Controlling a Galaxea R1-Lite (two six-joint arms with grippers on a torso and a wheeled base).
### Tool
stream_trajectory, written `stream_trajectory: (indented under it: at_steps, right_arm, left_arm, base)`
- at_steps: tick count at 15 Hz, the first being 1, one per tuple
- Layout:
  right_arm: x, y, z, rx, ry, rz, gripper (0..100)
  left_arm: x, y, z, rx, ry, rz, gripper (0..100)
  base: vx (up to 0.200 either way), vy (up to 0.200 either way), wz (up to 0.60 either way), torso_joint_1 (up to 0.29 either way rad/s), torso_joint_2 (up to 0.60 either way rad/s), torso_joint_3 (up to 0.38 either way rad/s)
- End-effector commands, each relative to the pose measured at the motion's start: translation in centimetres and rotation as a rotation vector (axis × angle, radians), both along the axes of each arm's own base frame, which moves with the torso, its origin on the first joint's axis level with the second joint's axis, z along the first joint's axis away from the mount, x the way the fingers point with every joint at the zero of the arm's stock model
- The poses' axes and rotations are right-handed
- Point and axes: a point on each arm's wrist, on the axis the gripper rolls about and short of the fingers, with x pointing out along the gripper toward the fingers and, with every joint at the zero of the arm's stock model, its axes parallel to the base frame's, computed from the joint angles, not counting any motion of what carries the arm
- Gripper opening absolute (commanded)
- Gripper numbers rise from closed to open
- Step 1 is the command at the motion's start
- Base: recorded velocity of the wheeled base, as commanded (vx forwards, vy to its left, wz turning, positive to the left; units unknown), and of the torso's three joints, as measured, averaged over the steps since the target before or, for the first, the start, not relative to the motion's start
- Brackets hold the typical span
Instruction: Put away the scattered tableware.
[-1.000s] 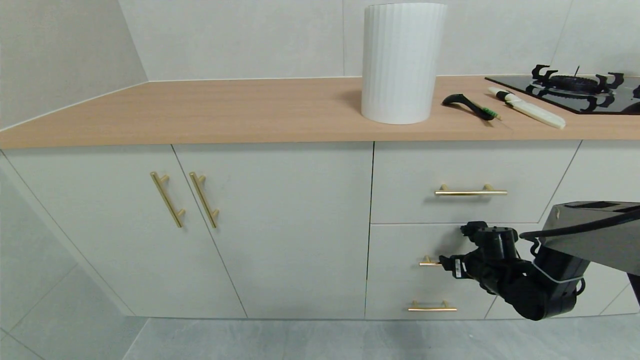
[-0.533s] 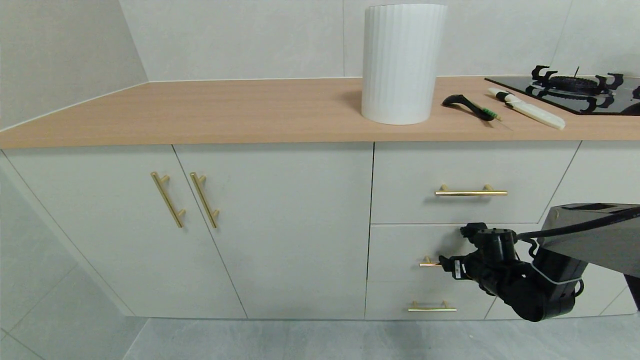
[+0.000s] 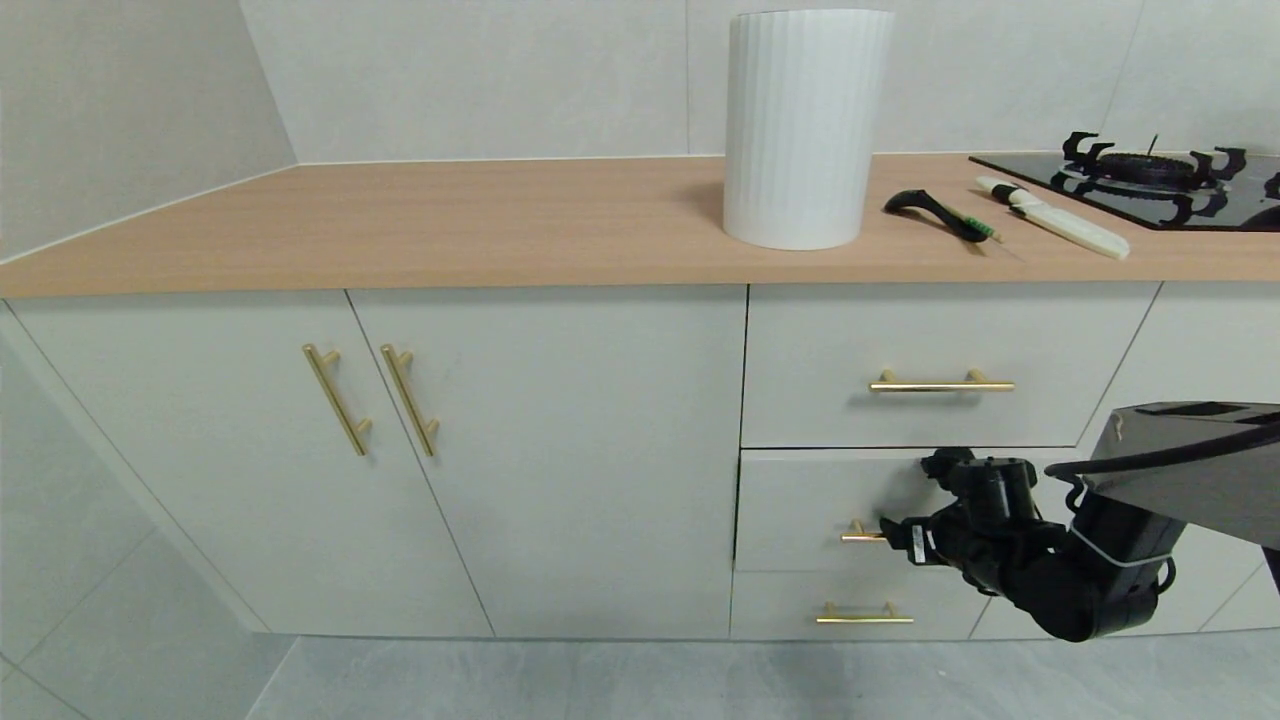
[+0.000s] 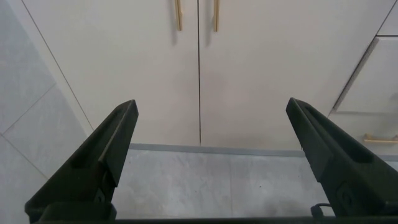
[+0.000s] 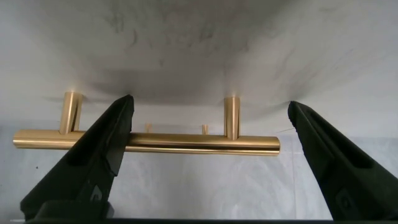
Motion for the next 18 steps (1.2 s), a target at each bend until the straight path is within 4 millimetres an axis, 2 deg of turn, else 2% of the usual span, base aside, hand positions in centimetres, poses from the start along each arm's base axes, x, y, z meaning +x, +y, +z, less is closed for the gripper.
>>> stream_trajectory:
  at_steps: [1, 5, 8, 10, 11, 13, 18]
  right_arm:
    - [-1.0, -0.1, 1.6, 0.002, 0.023, 0.011, 100]
    - [-4.9, 0.7, 8.7, 0.017, 0.125, 0.118, 100]
    - [-8.3, 1.5, 15.5, 0.028, 0.055, 0.176, 100]
    - [-9.4, 1.3, 19.4, 0.029, 0.057, 0.182, 100]
    - [-9.2, 1.3, 20.8, 0.029, 0.066, 0.18, 100]
    - [-8.4, 1.1, 20.7, 0.029, 0.092, 0.165, 100]
    - [-4.5, 2.2, 16.1, 0.011, 0.096, 0.121, 100]
  left_arm:
    - [0.0, 0.0, 0.0, -0.001, 0.0, 0.001, 100]
    - [0.0, 0.0, 0.0, -0.001, 0.0, 0.001, 100]
    - [0.0, 0.0, 0.0, -0.001, 0.0, 0.001, 100]
    - [0.0, 0.0, 0.0, -0.001, 0.0, 0.001, 100]
    - [0.0, 0.0, 0.0, -0.001, 0.0, 0.001, 100]
    - [0.0, 0.0, 0.0, -0.001, 0.0, 0.001, 100]
    - [0.0, 0.0, 0.0, -0.002, 0.0, 0.001, 100]
  base:
    - [0.0, 0.0, 0.0, 0.0, 0.0, 0.0]
    - [0.0, 0.0, 0.0, 0.0, 0.0, 0.0]
    - [0.0, 0.0, 0.0, 0.0, 0.0, 0.0]
    - [0.0, 0.0, 0.0, 0.0, 0.0, 0.0]
    - [0.0, 0.0, 0.0, 0.0, 0.0, 0.0]
    - [0.0, 0.0, 0.0, 0.0, 0.0, 0.0]
    - [0.0, 0.0, 0.0, 0.0, 0.0, 0.0]
